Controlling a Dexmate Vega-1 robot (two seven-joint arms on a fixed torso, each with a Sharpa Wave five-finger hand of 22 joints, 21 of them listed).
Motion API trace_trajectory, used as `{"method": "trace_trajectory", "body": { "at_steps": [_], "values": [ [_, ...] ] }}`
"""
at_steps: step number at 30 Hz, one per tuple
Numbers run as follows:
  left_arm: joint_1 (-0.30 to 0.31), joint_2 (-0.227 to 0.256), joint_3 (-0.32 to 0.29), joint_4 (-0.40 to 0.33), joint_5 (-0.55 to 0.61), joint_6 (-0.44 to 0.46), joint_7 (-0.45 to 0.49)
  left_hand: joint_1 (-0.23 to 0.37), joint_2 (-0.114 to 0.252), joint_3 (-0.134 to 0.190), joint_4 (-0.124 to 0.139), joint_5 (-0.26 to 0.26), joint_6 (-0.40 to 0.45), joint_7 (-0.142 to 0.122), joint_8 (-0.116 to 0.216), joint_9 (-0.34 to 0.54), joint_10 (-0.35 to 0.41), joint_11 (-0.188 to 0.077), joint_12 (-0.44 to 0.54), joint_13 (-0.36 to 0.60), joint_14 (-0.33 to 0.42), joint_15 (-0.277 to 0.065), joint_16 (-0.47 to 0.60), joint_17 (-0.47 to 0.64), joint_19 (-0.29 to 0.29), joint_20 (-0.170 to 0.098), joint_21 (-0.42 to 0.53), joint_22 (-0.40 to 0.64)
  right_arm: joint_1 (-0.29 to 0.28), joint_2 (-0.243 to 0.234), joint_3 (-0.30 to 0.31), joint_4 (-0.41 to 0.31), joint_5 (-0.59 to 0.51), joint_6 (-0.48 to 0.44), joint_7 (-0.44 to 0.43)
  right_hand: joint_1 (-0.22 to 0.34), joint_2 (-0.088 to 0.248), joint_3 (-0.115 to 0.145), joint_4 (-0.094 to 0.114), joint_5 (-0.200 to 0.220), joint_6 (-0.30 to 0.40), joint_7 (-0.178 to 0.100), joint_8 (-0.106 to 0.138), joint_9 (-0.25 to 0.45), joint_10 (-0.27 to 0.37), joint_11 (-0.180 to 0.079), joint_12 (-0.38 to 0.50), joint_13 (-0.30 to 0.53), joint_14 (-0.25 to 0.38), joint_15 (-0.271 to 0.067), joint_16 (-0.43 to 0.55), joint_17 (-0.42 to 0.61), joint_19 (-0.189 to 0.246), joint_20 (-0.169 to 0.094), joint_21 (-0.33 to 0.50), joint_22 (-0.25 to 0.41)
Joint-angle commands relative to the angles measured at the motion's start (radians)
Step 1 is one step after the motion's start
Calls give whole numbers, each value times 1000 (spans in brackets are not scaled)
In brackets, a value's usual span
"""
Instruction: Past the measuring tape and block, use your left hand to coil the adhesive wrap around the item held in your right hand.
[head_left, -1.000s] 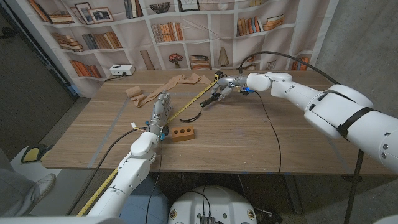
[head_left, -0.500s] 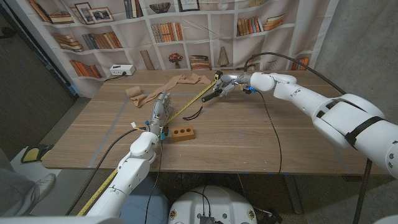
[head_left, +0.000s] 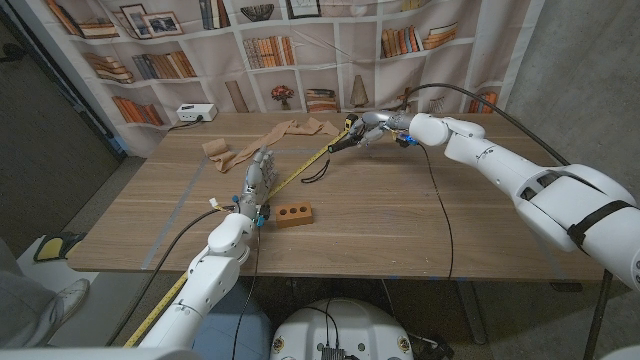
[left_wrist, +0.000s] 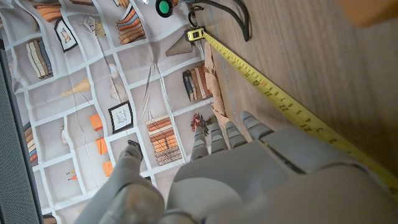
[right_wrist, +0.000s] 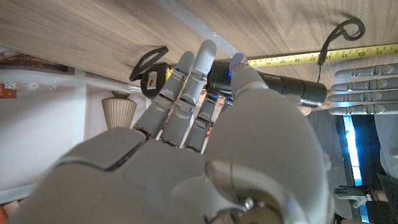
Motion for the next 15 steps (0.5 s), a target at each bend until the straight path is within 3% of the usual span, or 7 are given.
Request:
{"method": "trace_trajectory", "body": {
  "at_steps": [1,6,11,15],
  "values": [
    [28,2,-3,-37,-9,7,15,1,11,-3,1,4,0,-2,7,3,11,-2,3,2,-5,2,8,6,4,-4,10,2,-83,-53,66,-143,50,-83,-40,5,27,26,9,10,90,51,5,7,268,-34,102,37,15,-88,-8,8,20,-53,19,4],
    [53,-10,-3,-54,-19,-14,27,1,11,-3,0,4,5,1,9,3,16,0,5,2,-5,2,8,6,4,-5,10,2,-125,-76,95,-203,72,-120,-74,14,20,31,-1,19,115,72,9,6,294,-17,110,33,43,-88,-11,19,39,-42,43,4],
    [65,-7,-1,-64,-19,-15,37,2,11,-3,0,4,11,0,11,3,22,1,7,2,-5,2,8,6,4,-5,10,2,-158,-106,110,-271,74,-161,-91,16,17,32,-3,25,118,78,5,5,304,-11,120,42,62,-88,-11,27,42,-38,54,3],
    [77,-20,1,-62,-12,-47,56,2,11,-3,0,4,17,-1,13,3,32,-1,11,2,-3,0,9,6,6,-6,10,2,-171,-119,117,-284,84,-162,-106,17,19,34,-3,27,118,79,3,5,307,-4,124,46,65,-87,-14,30,41,-36,59,3]
  ]
}}
